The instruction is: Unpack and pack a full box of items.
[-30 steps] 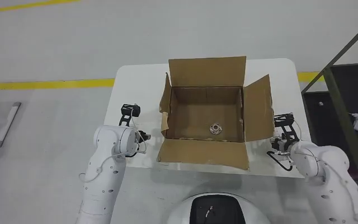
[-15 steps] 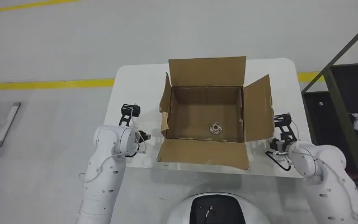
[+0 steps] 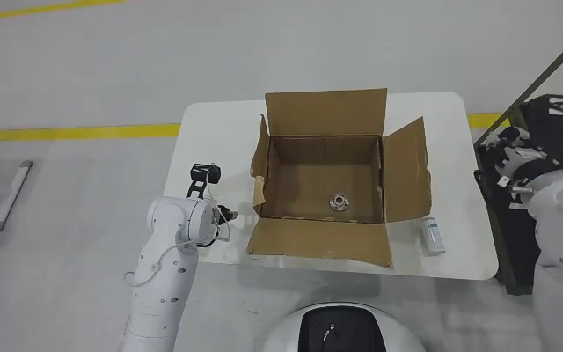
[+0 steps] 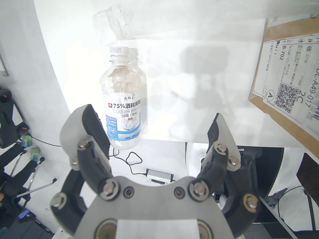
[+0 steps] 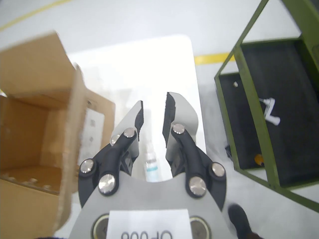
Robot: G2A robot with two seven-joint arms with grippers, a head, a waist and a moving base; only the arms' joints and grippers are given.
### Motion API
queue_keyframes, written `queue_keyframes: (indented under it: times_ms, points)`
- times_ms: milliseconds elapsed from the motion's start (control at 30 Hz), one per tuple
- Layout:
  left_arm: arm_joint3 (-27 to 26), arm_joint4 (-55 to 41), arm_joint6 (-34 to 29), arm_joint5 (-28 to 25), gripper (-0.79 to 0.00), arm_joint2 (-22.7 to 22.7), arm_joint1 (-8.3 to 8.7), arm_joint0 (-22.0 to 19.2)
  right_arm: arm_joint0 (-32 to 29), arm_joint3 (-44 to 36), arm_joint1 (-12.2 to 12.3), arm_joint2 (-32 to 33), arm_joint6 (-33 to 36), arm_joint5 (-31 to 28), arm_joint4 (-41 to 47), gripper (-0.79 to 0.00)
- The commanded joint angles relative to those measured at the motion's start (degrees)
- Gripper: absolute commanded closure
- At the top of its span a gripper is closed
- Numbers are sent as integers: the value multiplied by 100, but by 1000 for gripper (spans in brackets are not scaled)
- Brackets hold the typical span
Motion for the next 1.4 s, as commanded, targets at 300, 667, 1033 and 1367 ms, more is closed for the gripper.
queue_keyframes:
  times_ms: [300, 667, 1033, 1367]
  points:
    - [0, 0, 0, 0, -785, 0, 0, 0, 1254, 206, -67, -2182, -263, 25, 365, -9]
    - [0, 0, 0, 0, -785, 0, 0, 0, 1883, 2576, -230, -4230, 318, 229, -935, 0]
    - [0, 0, 0, 0, -785, 0, 0, 0, 2110, 3511, -349, -4762, 615, 270, -1242, 0]
    - [0, 0, 0, 0, -785, 0, 0, 0, 2086, 3710, -371, -4954, 704, -49, -1471, 0]
